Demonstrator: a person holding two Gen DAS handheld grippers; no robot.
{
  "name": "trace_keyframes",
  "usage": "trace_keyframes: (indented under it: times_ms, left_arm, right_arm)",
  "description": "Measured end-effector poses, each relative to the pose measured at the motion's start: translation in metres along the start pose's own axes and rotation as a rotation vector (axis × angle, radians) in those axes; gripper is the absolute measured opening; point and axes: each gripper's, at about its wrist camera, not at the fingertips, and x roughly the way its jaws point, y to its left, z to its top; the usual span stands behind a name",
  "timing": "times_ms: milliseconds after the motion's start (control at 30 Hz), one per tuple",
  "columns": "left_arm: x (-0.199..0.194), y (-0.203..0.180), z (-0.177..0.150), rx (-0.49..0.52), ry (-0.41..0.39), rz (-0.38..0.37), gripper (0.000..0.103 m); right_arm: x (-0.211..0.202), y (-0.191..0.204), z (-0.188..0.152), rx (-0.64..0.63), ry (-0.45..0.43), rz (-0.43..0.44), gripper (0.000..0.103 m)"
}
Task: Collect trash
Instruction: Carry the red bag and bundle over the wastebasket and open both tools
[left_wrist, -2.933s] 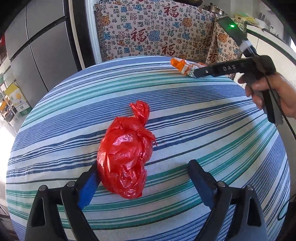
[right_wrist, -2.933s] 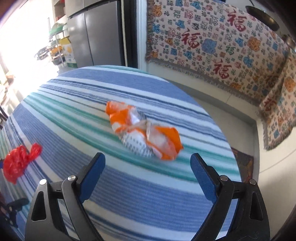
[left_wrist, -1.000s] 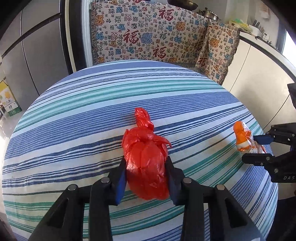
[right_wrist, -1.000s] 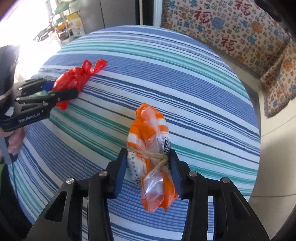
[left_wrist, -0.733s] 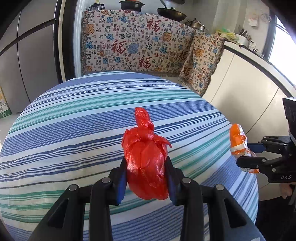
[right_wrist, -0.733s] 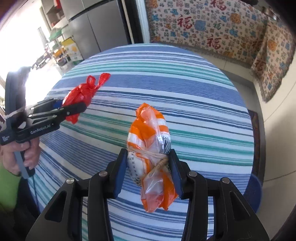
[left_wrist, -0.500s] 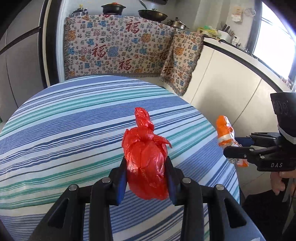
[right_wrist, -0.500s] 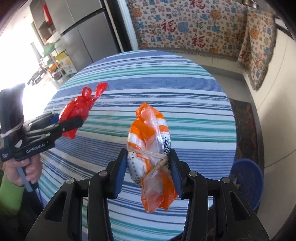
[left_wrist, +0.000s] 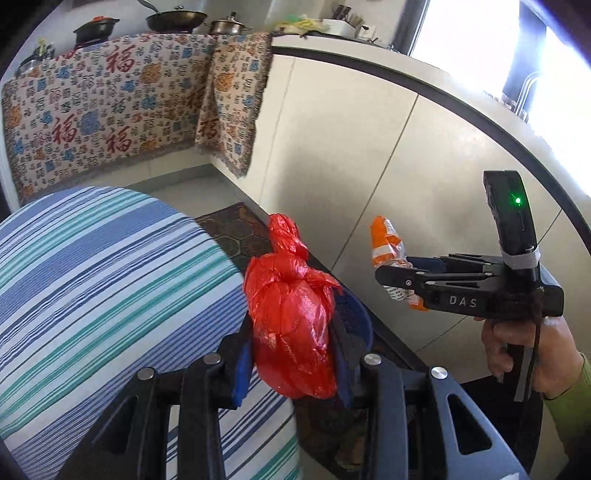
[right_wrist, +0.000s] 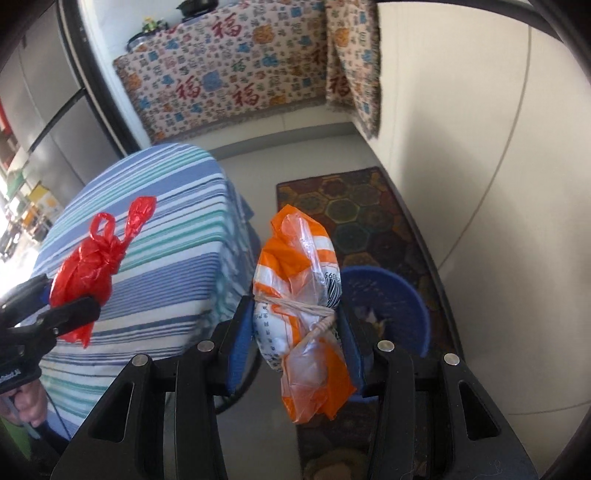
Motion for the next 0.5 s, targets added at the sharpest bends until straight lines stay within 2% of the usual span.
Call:
trace_keyframes:
  times_ms: [200, 500]
  left_arm:
    - [0.075, -0.041, 0.019, 0.030, 0.070, -0.034, 0.036]
    - [0.152, -0.049, 0.022, 0.021, 0.142, -0.028, 0.037]
  right_arm:
    - [0.024, -0.057, -0.004, 0.102, 0.022, -0.025, 0.046]
    - [0.057, -0.099, -0.003, 0.174, 0.051, -0.009, 0.046]
